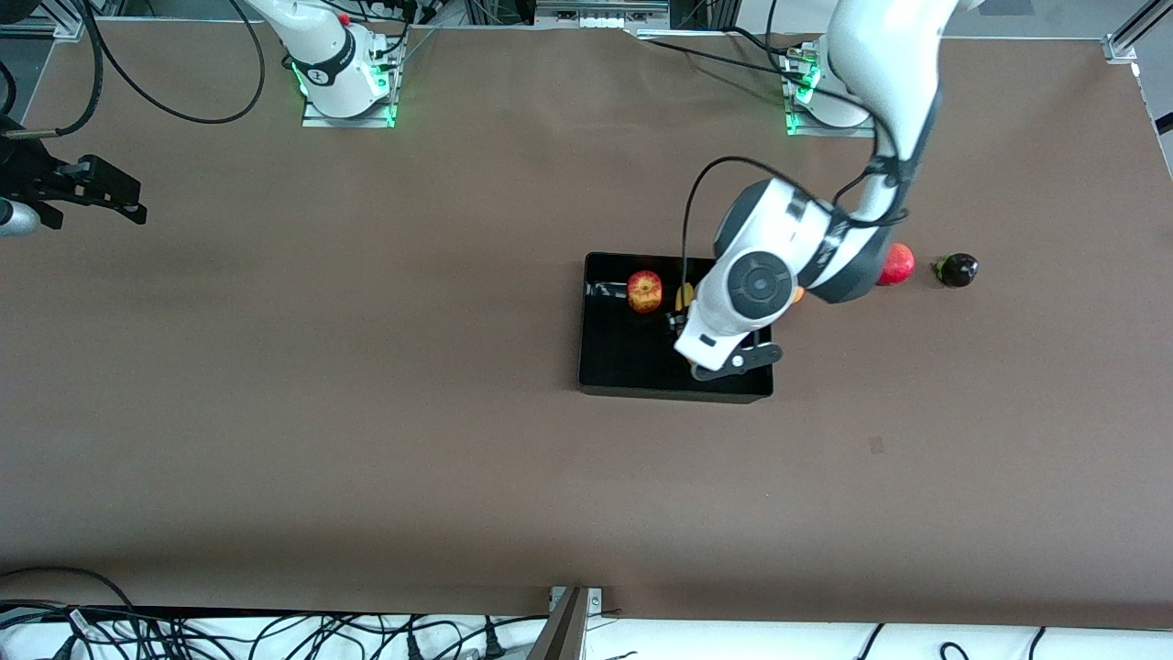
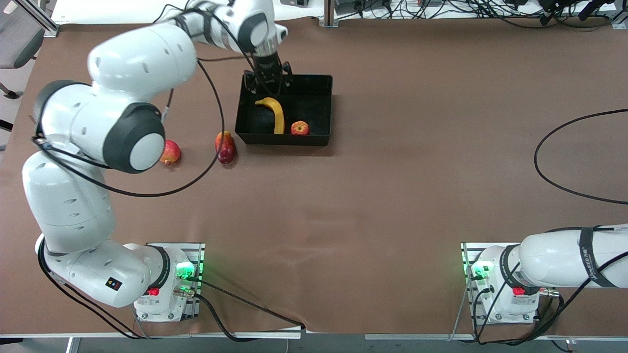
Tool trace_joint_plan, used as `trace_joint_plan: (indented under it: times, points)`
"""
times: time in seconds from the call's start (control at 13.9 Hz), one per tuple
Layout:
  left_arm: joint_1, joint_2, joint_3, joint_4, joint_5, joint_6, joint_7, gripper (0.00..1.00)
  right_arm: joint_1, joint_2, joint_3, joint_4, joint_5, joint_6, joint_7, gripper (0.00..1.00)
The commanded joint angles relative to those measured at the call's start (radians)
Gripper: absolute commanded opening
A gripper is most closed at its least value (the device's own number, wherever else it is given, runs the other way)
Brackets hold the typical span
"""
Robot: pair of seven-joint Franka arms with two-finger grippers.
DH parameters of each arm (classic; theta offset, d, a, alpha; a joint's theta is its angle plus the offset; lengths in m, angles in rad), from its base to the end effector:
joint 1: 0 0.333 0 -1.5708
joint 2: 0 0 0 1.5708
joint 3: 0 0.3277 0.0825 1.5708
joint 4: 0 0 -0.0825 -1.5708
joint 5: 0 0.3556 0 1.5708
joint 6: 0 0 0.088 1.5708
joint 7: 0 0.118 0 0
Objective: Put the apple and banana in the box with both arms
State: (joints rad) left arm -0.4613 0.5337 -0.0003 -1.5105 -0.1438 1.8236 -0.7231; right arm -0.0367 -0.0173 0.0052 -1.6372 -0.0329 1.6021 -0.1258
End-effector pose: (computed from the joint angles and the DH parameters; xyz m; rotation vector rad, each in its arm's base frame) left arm 0.5782 -0.3023 0.3509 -3.0666 -0.4839 0.4027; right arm 0.5216 -0.0202 0.6075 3.1064 0.1486 -0.0316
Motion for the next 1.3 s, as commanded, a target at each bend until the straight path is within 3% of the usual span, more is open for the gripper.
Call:
trace_joint_plan:
  times: [0.0, 0.5, 1.23]
  points:
    - [0.091, -0.122, -0.018, 0.001, -0.013, -0.105, 0.016, 1.00, 0.008, 0.005, -0.007, 0.014, -0.008, -0.010, -0.014, 1.00]
    - [0.332, -0.401, -0.090, -0.002, 0.046, -0.323, 0.174, 1.00, 0.009, 0.005, -0.007, 0.014, -0.008, -0.010, -0.014, 1.00]
    - [0.408, -0.515, 0.042, -0.016, 0.173, -0.372, 0.499, 1.00, 0.009, 0.005, -0.007, 0.014, -0.008, -0.010, -0.014, 1.00]
